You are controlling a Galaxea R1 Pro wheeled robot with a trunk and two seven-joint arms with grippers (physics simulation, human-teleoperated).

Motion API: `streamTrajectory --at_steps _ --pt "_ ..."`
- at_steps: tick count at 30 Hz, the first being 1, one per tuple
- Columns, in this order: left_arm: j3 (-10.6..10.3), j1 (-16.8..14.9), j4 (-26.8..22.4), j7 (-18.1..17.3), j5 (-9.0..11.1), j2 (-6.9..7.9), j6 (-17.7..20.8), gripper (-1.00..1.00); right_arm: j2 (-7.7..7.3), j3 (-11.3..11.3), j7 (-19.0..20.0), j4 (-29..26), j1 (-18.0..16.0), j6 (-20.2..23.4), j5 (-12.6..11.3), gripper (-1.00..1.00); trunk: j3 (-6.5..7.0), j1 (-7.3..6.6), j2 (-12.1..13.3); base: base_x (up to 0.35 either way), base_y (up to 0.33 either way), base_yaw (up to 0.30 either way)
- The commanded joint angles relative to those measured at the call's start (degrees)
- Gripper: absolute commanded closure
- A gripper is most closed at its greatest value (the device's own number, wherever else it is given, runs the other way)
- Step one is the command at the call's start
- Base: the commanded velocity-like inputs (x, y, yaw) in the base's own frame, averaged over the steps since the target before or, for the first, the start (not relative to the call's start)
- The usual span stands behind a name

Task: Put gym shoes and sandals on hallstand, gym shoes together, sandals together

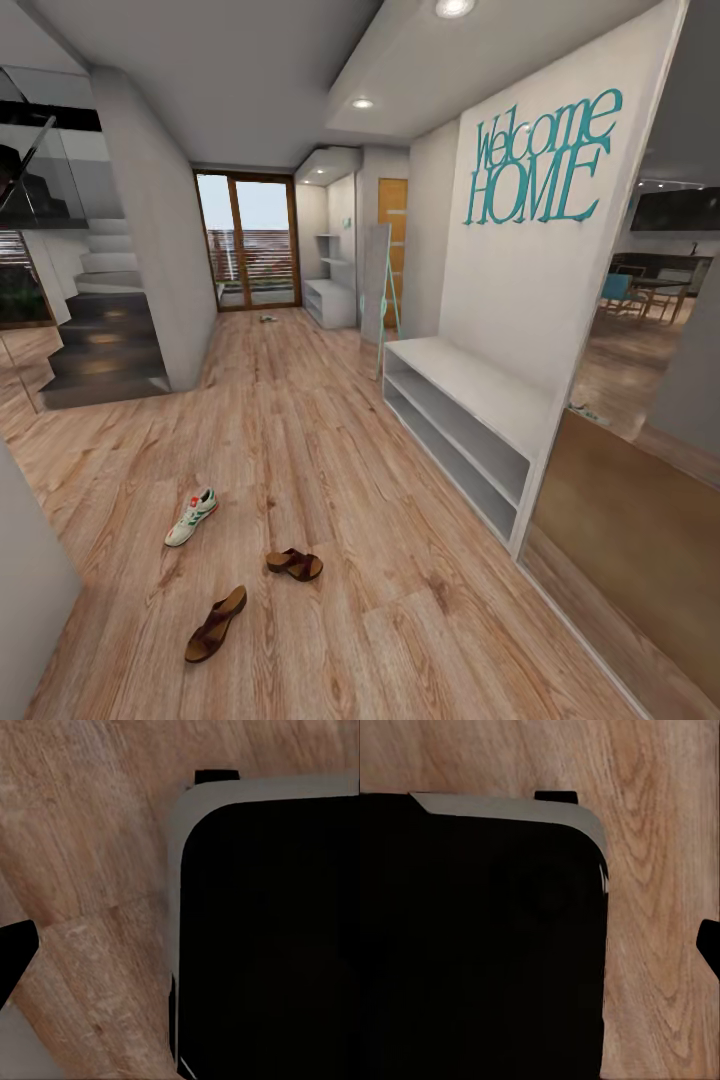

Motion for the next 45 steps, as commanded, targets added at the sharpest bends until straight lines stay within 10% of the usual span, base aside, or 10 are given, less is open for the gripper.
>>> streamTrajectory --at_steps 1,9,24,25,45 --pt "0.0 -0.4 -0.3 0.0 0.0 0.33 0.0 -1.00 -0.12 0.0 0.0 -0.3 0.0 -0.2 0.0 -1.00 -0.06 0.00 0.0 0.000 0.000 0.000" --pt "0.1 -3.0 -2.9 0.1 0.2 2.91 -0.1 -1.00 -0.54 -0.3 -0.1 -2.9 -0.5 -0.6 -0.2 -1.00 -0.06 0.00 0.0 0.000 0.000 0.000" --pt "0.5 -8.0 -7.8 0.0 0.9 3.07 -4.8 -1.00 -0.28 -0.2 0.4 -7.8 -2.9 -5.3 -0.1 -1.00 -0.06 0.00 0.0 0.000 0.000 0.000" --pt "0.5 -11.2 -20.4 -0.1 1.0 3.08 -13.6 -1.00 -0.32 -0.3 0.4 -30.9 -2.9 -14.6 -0.1 -1.00 -0.06 0.00 0.0 0.000 0.000 0.000" --pt "0.4 -10.8 -14.9 -0.7 3.4 3.10 -15.1 -1.00 -0.75 0.0 0.5 -27.9 -3.0 -15.3 0.3 -1.00 -0.06 0.00 0.0 0.028 -0.007 0.023"
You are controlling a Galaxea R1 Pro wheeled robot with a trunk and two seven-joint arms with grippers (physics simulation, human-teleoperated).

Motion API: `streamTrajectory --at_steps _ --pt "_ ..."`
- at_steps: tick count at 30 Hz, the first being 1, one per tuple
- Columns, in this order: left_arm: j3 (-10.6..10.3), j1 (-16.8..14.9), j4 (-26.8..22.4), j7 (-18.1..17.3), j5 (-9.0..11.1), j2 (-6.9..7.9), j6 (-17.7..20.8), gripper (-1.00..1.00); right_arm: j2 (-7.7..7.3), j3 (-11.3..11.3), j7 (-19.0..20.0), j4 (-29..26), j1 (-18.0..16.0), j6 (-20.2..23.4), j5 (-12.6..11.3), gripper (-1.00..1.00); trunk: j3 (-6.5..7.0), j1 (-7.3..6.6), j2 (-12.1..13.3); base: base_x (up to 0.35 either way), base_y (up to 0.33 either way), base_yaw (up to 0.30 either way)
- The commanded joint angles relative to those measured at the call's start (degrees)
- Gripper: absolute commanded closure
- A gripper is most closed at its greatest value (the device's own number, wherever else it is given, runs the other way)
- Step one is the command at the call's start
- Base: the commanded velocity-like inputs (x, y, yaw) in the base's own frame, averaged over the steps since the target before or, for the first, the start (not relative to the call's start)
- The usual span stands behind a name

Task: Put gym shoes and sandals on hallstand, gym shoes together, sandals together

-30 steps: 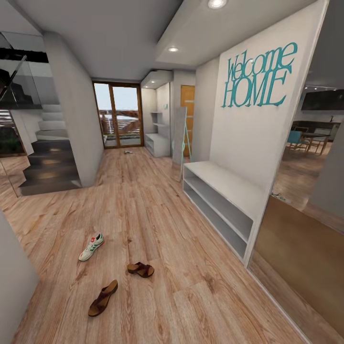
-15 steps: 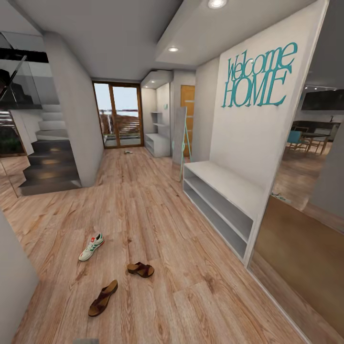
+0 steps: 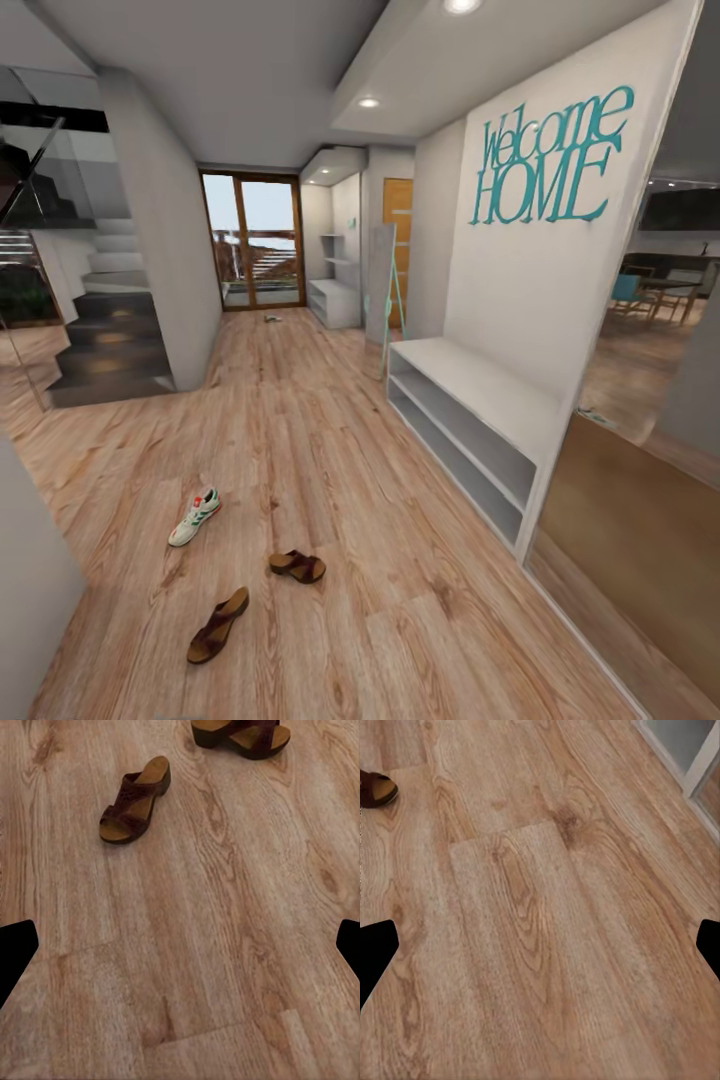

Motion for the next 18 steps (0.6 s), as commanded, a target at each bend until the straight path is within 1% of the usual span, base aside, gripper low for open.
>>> streamTrajectory --at_steps 1,10,13,17,18 --pt "0.0 0.0 0.1 0.0 0.3 0.00 -0.2 -1.00 -0.01 0.0 0.0 0.0 0.0 -0.2 0.1 -1.00 -0.06 0.01 0.0 0.171 -0.092 0.199" --pt "0.0 0.0 0.1 -0.1 0.4 0.03 -0.3 -1.00 0.00 0.0 -0.1 0.0 0.0 -0.2 0.0 -1.00 -0.08 0.01 0.0 0.230 -0.139 0.244" --pt "0.0 0.0 0.1 -0.1 0.4 0.01 -0.9 -1.00 -0.01 0.0 -0.1 0.0 0.0 -0.2 0.0 -1.00 -0.10 0.01 0.0 0.283 -0.126 0.136" --pt "0.0 0.0 0.2 0.0 0.4 0.01 -2.6 -1.00 -0.01 0.0 0.0 -0.1 0.0 -0.2 0.0 -1.00 -0.12 0.01 0.0 0.294 -0.115 0.063" --pt "0.0 0.0 0.2 0.0 0.3 0.00 -4.4 -1.00 -0.01 0.1 0.0 -0.1 0.0 -0.2 0.0 -1.00 -0.12 0.01 0.0 0.303 -0.128 0.011"
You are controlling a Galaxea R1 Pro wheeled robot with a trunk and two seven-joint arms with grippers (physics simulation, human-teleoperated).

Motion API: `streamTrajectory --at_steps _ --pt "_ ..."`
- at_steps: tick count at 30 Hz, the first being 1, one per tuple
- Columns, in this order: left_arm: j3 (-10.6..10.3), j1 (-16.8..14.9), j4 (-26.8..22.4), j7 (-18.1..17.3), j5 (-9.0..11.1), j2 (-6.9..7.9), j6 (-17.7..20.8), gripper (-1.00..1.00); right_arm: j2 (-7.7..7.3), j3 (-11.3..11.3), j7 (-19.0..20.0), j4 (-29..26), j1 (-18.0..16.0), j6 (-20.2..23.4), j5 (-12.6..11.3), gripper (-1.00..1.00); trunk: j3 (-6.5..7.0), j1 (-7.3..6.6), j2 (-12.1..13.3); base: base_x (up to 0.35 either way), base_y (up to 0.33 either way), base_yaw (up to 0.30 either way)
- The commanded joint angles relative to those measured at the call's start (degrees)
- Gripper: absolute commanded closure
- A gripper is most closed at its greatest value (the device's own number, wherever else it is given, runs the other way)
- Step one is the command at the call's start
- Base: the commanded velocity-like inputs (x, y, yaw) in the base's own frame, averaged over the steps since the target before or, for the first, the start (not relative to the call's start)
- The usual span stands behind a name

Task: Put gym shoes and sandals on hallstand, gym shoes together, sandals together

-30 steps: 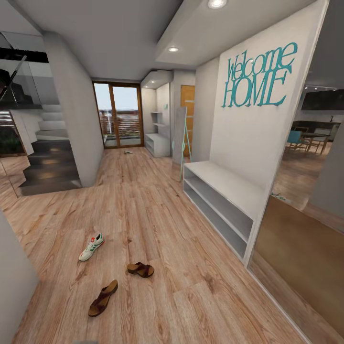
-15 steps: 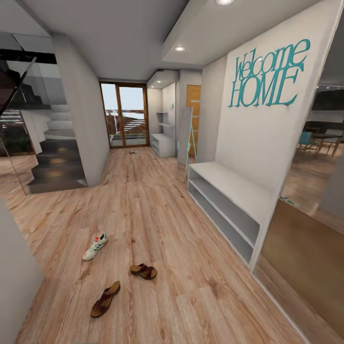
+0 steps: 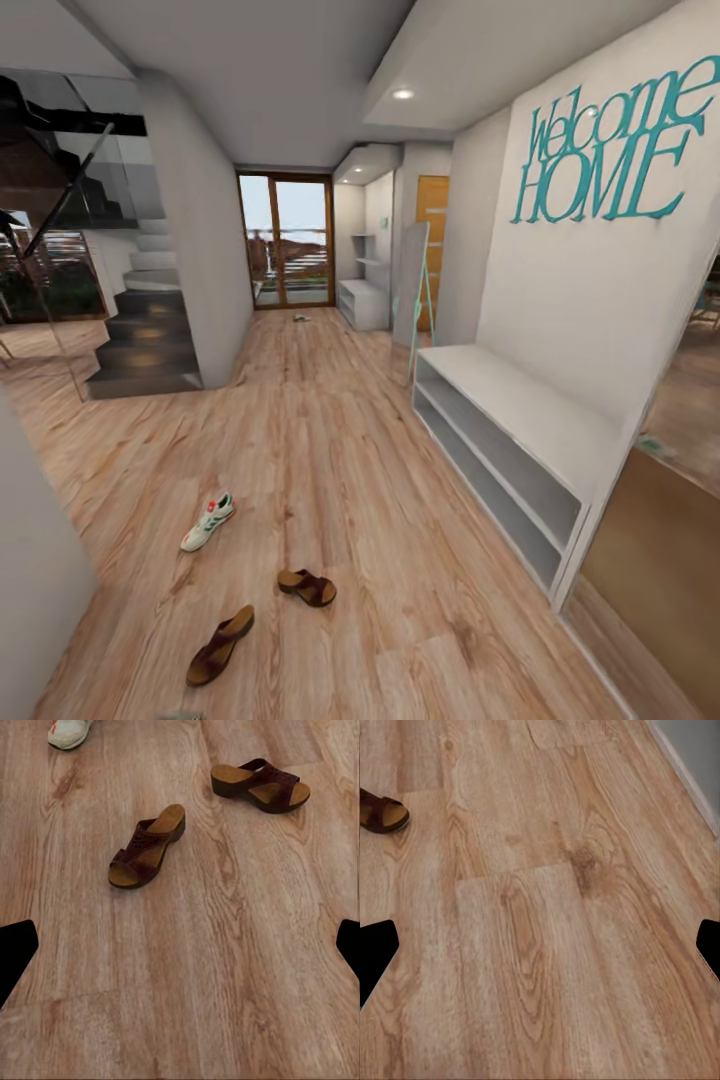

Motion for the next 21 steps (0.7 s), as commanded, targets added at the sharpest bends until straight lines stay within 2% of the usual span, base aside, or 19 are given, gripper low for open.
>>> streamTrajectory --at_steps 1,16,21 --pt "0.0 0.0 0.1 -0.1 0.3 0.00 -0.6 -1.00 -0.01 0.0 0.0 0.0 0.0 -0.2 0.0 -1.00 -0.06 0.03 0.0 0.300 -0.165 0.005" --pt "0.0 -0.1 0.1 -0.1 0.3 0.00 -0.9 -1.00 -0.02 0.0 0.0 0.0 -0.1 -0.1 0.2 -1.00 -0.06 0.03 0.0 0.289 -0.200 0.001" --pt "0.0 -0.1 0.1 -0.1 0.3 0.00 -0.9 -1.00 -0.02 0.1 0.0 0.1 0.0 -0.1 1.2 -1.00 -0.06 0.03 0.0 0.287 -0.206 0.000"
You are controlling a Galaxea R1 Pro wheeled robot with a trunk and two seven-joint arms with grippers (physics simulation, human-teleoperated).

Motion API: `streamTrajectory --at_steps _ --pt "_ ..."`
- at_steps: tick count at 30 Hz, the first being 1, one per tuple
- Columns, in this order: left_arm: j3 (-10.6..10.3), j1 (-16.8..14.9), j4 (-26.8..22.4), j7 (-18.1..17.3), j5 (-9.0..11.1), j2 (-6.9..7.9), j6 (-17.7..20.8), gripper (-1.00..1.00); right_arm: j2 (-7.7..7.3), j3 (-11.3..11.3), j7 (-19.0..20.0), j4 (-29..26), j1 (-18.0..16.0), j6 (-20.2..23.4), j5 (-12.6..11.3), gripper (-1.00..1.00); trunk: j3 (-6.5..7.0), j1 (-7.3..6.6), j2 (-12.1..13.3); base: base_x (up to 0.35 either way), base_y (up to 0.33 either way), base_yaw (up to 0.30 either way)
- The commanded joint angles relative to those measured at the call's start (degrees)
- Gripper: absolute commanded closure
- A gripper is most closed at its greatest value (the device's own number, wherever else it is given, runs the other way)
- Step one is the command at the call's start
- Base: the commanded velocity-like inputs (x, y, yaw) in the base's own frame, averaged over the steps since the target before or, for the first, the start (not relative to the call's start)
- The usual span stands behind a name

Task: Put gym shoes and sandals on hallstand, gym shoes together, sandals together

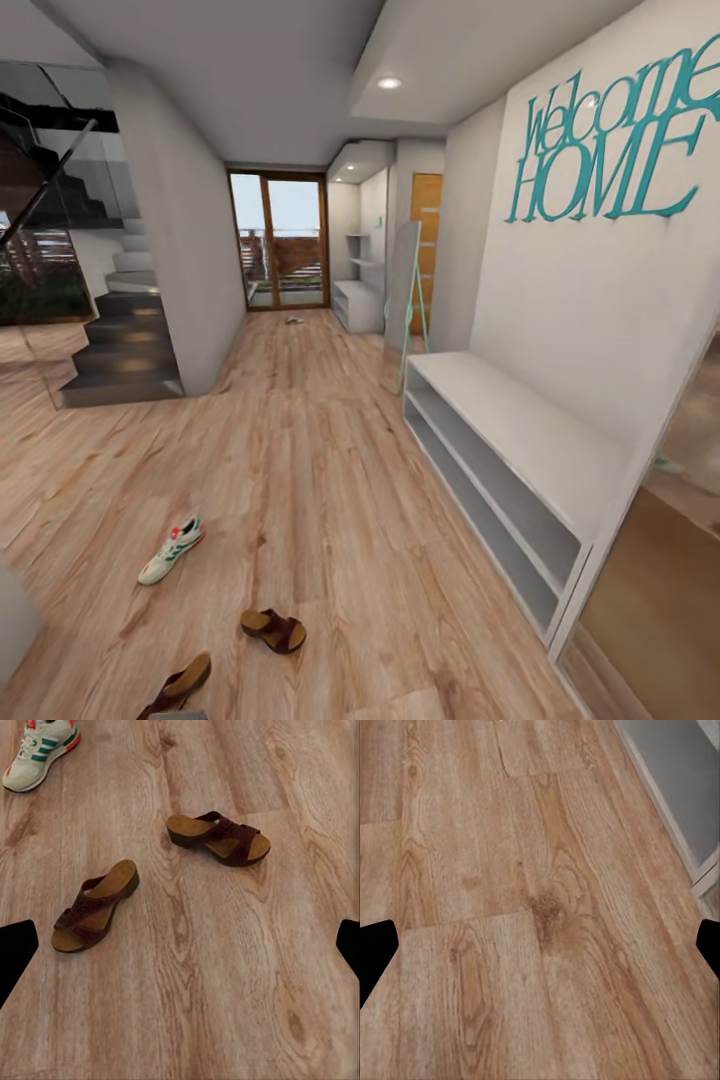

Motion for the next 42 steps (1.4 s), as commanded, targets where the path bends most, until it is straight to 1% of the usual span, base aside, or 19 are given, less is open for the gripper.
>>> streamTrajectory --at_steps 1,11,16,29,37,42 --pt "0.0 0.0 0.0 0.0 0.3 0.00 -0.2 -1.00 -0.01 0.0 0.0 0.1 0.0 -0.2 0.5 -1.00 -0.06 0.03 0.0 0.287 -0.206 0.000" --pt "0.0 0.0 0.0 -0.1 0.3 0.00 -0.2 -1.00 -0.01 0.0 0.0 0.2 -0.1 -0.2 4.5 -1.00 -0.06 0.03 0.0 0.287 -0.206 0.000" --pt "0.0 0.0 0.1 0.0 0.3 0.00 -0.1 -1.00 0.00 0.0 0.0 0.1 -0.1 -0.2 5.6 -1.00 -0.06 0.03 0.0 0.291 -0.192 0.000" --pt "0.0 0.0 1.0 0.0 0.4 0.02 -0.1 -1.00 0.04 -0.1 0.1 -0.3 -0.1 -0.3 6.1 -1.00 -0.09 0.03 0.0 0.324 -0.065 0.007" --pt "0.0 0.0 1.4 -0.1 0.4 0.00 -0.3 -1.00 0.08 -0.1 0.1 -0.4 -0.1 -0.3 6.1 -1.00 -0.52 0.03 0.0 0.332 -0.003 0.141" --pt "-0.1 0.0 1.4 -0.1 0.4 -0.03 -0.3 -1.00 0.09 -0.1 0.0 -0.4 -0.1 -0.3 6.1 -1.00 -0.87 0.03 0.0 0.145 0.000 0.173"
